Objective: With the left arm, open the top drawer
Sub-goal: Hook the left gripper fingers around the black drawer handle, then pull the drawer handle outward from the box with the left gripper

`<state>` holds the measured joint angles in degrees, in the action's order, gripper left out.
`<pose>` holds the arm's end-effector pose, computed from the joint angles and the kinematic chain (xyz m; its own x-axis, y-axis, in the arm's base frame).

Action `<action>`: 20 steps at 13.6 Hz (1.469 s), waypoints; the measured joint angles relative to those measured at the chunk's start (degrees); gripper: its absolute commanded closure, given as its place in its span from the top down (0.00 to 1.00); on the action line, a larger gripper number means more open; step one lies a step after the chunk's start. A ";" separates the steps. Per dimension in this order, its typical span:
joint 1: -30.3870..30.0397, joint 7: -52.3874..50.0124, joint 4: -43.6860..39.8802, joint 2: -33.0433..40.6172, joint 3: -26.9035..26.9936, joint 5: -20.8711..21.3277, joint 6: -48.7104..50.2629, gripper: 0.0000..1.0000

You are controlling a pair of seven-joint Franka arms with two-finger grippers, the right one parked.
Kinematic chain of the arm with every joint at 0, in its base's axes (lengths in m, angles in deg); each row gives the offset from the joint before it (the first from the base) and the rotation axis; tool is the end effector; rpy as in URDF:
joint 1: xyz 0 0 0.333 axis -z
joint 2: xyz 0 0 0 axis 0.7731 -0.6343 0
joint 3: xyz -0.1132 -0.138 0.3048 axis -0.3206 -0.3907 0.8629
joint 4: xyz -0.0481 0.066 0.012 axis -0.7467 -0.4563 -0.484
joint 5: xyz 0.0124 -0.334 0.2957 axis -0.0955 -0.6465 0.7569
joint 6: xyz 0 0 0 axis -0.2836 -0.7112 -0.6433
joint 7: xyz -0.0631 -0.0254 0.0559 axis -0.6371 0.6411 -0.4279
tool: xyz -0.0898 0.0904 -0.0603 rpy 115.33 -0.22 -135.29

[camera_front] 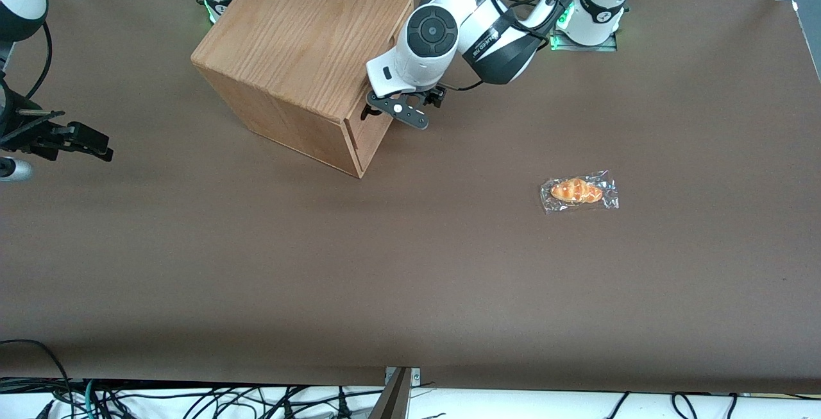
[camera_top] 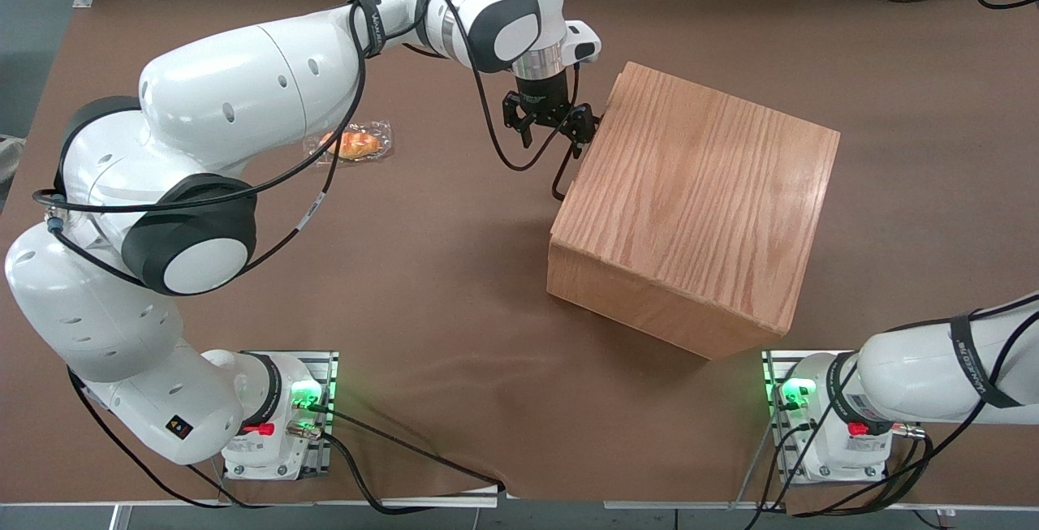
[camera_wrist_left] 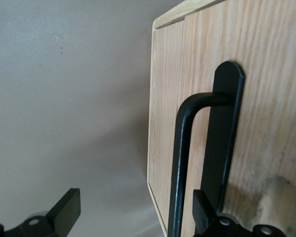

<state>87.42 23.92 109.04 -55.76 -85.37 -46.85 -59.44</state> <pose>0.4740 -0.5578 0.3757 0.8865 -0.3994 -0.2338 -0.3405 -0.9050 0.2549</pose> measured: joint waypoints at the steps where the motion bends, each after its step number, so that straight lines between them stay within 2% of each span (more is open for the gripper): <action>1: 0.01 0.00 0.28 0.00 -0.22 0.00 -0.38 1.00; 20: -2.25 -0.10 2.25 0.11 -0.66 -0.02 -1.23 1.00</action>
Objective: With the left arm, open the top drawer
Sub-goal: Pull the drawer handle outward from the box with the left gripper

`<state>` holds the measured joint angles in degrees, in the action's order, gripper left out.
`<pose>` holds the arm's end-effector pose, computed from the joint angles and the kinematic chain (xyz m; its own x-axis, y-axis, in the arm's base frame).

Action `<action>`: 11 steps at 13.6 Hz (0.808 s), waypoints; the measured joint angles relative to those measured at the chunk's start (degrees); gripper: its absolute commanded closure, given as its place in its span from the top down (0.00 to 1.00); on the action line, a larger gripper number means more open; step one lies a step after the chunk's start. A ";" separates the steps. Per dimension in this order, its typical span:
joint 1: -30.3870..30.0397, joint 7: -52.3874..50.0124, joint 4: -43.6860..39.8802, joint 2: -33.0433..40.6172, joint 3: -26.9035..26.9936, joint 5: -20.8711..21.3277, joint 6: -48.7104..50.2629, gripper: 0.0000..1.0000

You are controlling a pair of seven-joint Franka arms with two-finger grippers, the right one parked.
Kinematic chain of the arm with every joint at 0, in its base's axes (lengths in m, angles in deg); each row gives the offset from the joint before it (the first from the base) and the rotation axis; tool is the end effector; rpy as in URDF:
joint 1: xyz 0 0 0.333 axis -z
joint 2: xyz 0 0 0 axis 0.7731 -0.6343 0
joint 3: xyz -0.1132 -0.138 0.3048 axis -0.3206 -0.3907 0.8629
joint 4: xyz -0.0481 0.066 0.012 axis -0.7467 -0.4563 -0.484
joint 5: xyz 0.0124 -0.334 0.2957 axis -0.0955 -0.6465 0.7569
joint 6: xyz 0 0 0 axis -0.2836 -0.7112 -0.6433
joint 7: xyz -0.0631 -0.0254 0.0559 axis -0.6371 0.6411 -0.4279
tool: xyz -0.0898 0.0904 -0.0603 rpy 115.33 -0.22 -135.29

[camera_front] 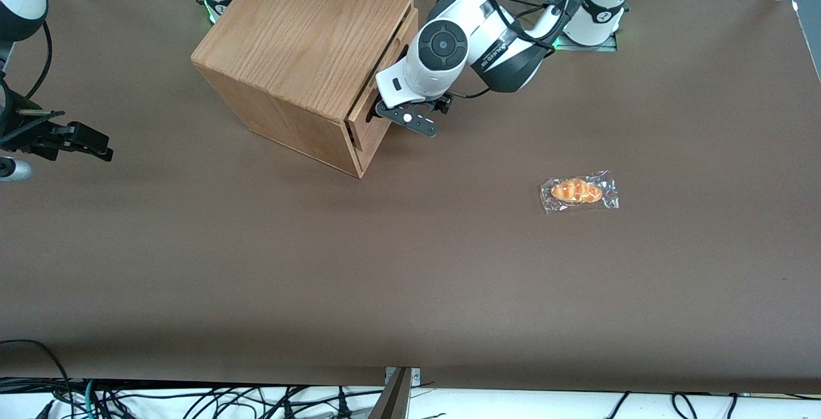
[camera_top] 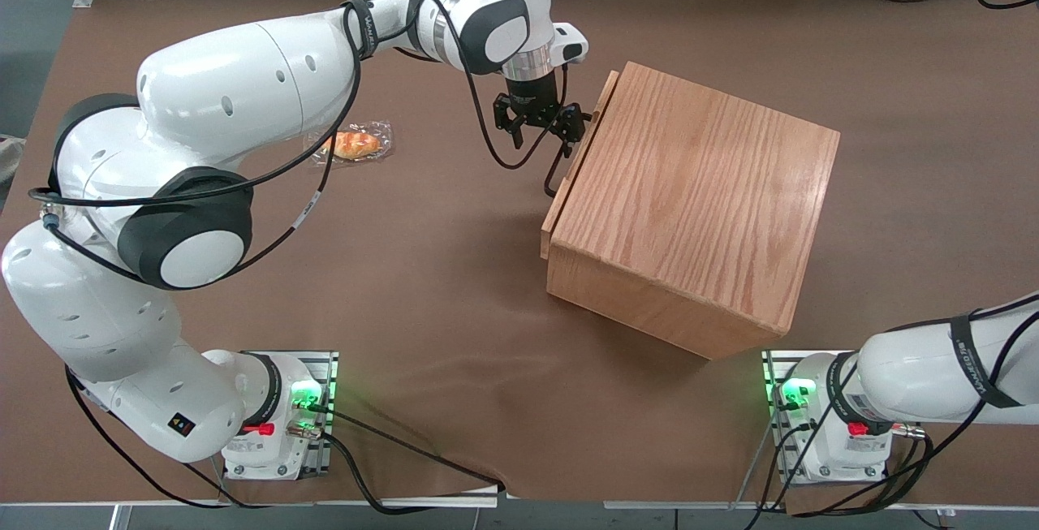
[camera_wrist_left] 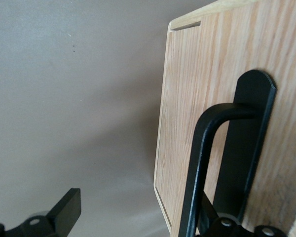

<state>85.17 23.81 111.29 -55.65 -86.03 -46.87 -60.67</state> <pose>0.4845 -0.5396 0.3595 0.8964 -0.3664 -0.2495 -0.3061 -0.9187 0.2495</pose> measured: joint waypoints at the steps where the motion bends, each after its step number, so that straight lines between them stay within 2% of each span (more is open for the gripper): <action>1: 0.00 0.00 0.01 0.00 0.00 0.00 0.00 1.00; 11: -2.19 0.00 0.02 0.46 -0.03 0.00 0.45 1.00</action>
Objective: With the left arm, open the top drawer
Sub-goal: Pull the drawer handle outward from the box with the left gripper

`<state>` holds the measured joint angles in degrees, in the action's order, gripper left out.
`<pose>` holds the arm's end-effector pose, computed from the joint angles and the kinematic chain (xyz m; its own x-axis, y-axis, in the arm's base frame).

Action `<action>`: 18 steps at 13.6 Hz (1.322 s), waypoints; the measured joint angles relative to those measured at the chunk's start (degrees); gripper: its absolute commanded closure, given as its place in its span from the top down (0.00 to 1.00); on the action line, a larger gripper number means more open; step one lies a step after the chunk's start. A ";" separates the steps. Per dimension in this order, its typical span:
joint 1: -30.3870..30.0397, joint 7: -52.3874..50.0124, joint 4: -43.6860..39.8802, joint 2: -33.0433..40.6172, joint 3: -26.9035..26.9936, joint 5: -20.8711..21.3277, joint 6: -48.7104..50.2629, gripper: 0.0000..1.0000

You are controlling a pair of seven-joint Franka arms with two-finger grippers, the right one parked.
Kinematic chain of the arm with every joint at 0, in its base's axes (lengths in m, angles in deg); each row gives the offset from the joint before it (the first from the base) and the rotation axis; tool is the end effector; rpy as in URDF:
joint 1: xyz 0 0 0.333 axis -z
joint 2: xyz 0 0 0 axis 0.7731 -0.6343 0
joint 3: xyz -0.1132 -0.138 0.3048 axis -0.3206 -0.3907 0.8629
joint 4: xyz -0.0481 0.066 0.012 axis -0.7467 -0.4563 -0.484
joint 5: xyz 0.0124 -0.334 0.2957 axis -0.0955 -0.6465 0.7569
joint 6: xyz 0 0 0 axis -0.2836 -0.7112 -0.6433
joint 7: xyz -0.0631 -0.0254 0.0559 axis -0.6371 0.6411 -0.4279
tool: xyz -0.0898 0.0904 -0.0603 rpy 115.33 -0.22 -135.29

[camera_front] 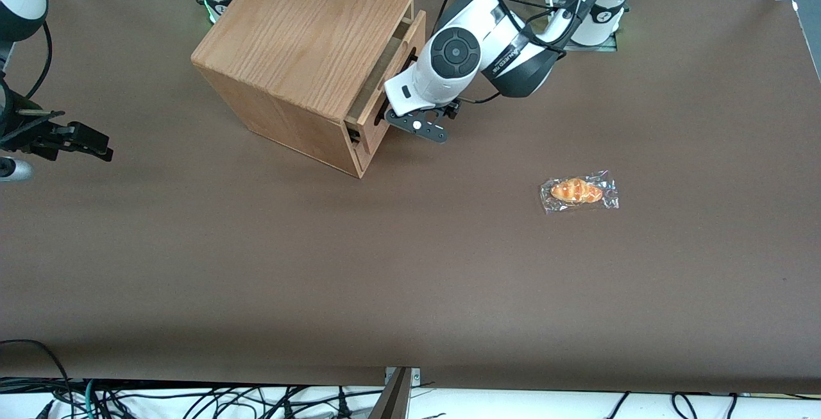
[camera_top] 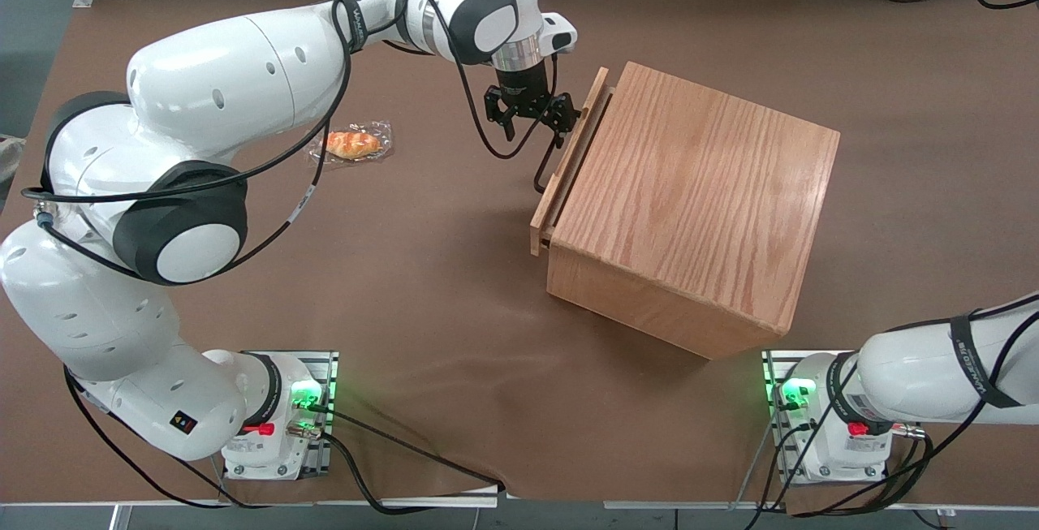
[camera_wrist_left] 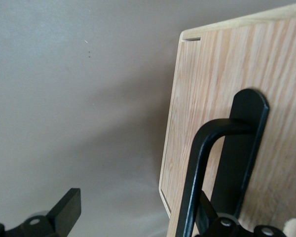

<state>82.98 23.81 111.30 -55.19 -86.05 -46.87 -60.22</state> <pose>0.5033 -0.5201 0.3646 0.9089 -0.3344 -0.2490 -0.2736 -0.9290 0.2491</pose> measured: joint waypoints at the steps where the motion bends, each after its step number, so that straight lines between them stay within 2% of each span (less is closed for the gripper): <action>1: -0.32 0.00 0.00 0.11 0.00 0.00 0.12 1.00; 18: -1.95 0.03 0.83 0.37 -0.02 0.00 0.92 1.00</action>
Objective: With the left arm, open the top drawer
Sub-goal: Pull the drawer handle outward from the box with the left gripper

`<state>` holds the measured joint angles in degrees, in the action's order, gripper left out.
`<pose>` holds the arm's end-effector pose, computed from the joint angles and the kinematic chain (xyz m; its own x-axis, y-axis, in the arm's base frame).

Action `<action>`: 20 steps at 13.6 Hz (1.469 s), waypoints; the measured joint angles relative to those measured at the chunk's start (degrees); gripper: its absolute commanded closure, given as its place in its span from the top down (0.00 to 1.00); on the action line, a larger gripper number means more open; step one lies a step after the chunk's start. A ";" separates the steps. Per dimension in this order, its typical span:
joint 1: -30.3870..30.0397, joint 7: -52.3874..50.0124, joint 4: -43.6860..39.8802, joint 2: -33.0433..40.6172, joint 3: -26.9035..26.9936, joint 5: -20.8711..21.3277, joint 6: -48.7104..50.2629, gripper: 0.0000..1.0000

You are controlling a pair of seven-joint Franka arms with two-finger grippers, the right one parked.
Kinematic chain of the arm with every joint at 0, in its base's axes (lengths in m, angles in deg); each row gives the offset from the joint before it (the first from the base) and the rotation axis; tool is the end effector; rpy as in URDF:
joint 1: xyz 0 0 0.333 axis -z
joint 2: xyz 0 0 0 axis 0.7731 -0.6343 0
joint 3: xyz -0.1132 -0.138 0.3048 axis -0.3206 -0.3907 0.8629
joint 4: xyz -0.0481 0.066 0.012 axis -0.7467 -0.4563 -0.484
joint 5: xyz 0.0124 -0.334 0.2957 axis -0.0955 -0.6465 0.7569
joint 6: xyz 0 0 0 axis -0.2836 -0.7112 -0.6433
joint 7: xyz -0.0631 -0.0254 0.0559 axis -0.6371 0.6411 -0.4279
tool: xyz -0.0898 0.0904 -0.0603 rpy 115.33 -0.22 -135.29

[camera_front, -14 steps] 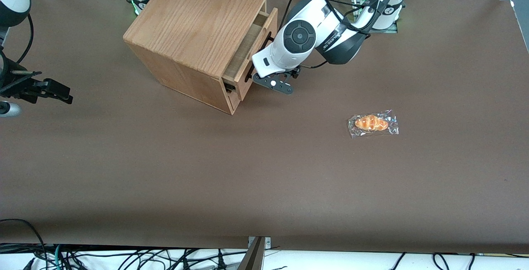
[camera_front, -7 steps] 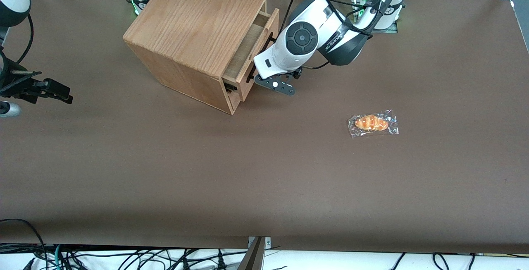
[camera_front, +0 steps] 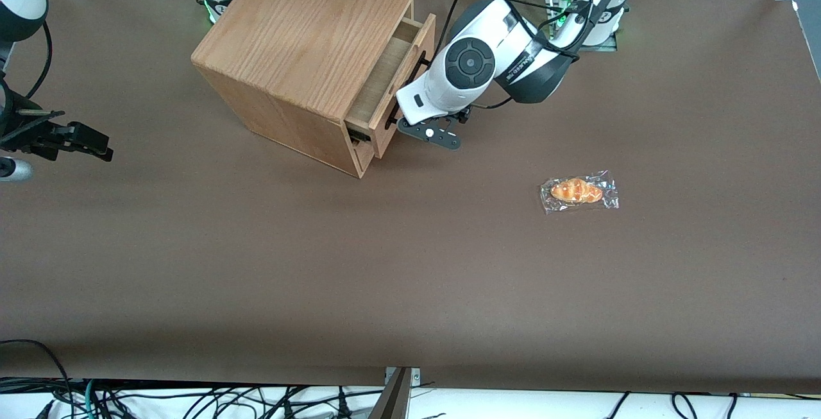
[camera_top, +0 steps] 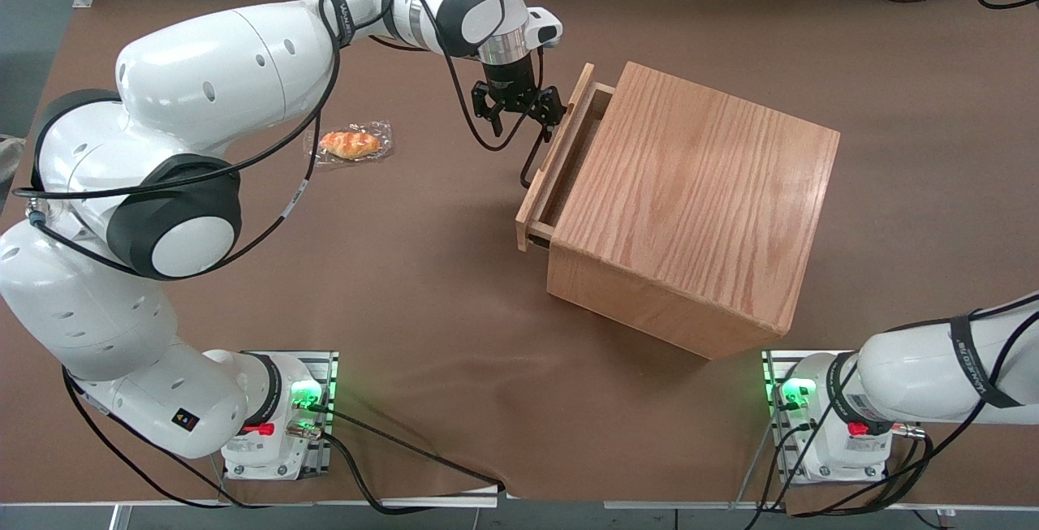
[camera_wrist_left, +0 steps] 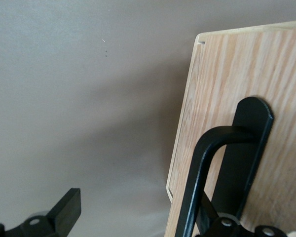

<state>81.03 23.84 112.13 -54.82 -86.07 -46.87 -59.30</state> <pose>0.5149 -0.4995 0.3610 0.9130 -0.3061 -0.2696 -0.2444 -0.9397 0.2393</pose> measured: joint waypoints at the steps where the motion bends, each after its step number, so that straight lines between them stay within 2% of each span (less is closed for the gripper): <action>1: -0.23 0.00 0.01 0.02 0.00 0.00 0.06 1.00; 20: -3.19 0.06 0.93 0.70 0.12 0.08 1.00 1.00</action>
<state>77.84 23.90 113.06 -54.12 -85.95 -46.79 -58.31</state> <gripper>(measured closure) 0.000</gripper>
